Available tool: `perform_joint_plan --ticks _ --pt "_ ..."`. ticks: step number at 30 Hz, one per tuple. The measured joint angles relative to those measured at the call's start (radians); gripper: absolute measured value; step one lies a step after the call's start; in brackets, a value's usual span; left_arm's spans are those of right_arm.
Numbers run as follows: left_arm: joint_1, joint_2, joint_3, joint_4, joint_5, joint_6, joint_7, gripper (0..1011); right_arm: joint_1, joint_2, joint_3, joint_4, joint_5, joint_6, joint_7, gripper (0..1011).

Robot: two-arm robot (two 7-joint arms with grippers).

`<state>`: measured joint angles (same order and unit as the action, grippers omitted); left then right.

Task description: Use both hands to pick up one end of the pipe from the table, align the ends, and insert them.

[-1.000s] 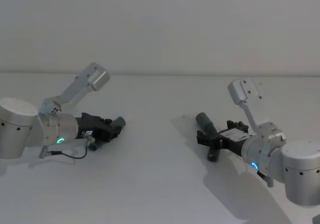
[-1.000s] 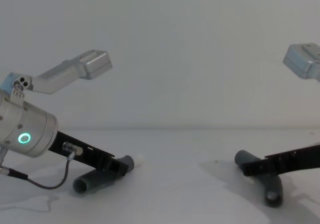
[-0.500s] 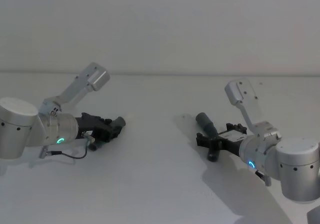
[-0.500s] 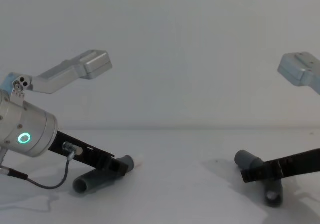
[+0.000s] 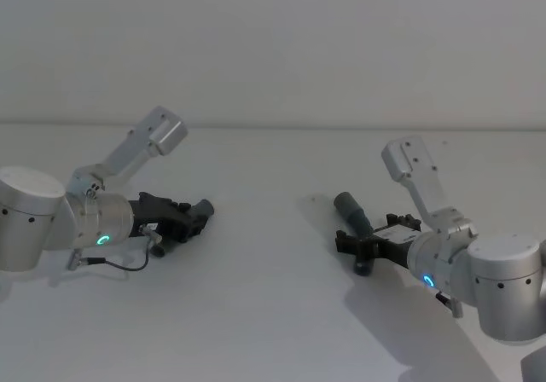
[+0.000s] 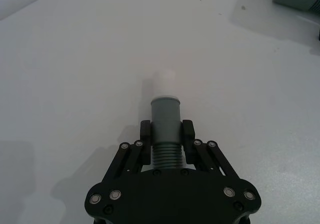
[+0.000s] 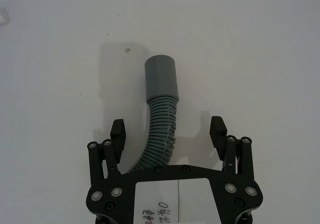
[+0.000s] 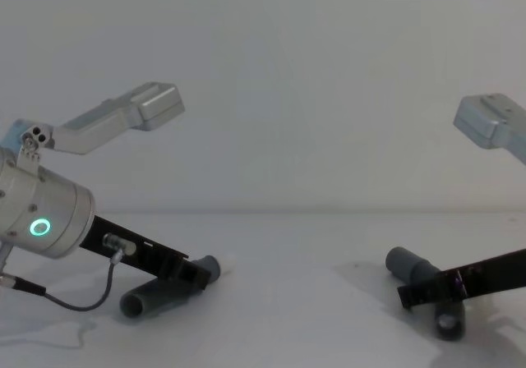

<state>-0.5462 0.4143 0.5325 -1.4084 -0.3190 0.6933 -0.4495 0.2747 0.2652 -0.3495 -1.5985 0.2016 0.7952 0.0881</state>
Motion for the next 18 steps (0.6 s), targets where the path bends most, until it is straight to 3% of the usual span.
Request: perform_joint_plan --ticks 18 --pt "0.0 0.0 0.0 0.0 0.0 0.0 0.0 353 0.003 -0.002 0.002 0.005 -0.006 0.012 0.003 867"
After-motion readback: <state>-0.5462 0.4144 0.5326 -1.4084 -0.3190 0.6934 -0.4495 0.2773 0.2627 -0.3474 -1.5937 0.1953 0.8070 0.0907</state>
